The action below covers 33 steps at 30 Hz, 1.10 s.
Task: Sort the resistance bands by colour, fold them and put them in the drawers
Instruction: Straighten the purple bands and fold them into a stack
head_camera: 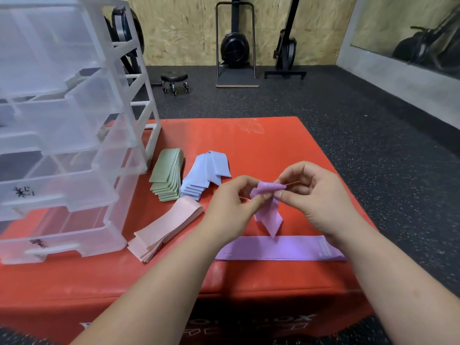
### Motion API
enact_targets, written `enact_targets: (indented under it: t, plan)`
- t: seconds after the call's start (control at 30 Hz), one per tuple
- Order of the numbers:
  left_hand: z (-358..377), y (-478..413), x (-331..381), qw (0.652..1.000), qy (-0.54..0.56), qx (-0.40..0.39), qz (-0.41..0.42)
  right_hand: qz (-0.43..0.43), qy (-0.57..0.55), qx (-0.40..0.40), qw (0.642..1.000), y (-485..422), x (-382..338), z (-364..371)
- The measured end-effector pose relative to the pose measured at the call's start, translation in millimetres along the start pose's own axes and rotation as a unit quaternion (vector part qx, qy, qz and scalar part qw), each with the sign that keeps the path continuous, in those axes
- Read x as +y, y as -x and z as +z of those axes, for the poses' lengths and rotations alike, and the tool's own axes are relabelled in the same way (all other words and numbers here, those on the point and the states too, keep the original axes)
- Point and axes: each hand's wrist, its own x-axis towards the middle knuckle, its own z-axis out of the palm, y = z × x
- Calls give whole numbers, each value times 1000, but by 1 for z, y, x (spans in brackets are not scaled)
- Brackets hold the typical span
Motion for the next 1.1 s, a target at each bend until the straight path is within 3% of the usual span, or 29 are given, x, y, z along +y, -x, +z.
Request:
enact_targets:
  t: [0.3,0.63,0.83,1.1]
  plan:
    - [-12,-6,-15,999,-38,21,-22,-2,19,85,996,-5,4,-3]
    - [-20,-4,-11,998,-57,29,-18,-9,90,81,993,-9,8,0]
    - [-23,-2,-11,998,-2,52,-21,-34,218,44,974,-10,11,4]
    - [-26,2,-3,996,52,58,-46,-81,302,-40,949,-2,8,21]
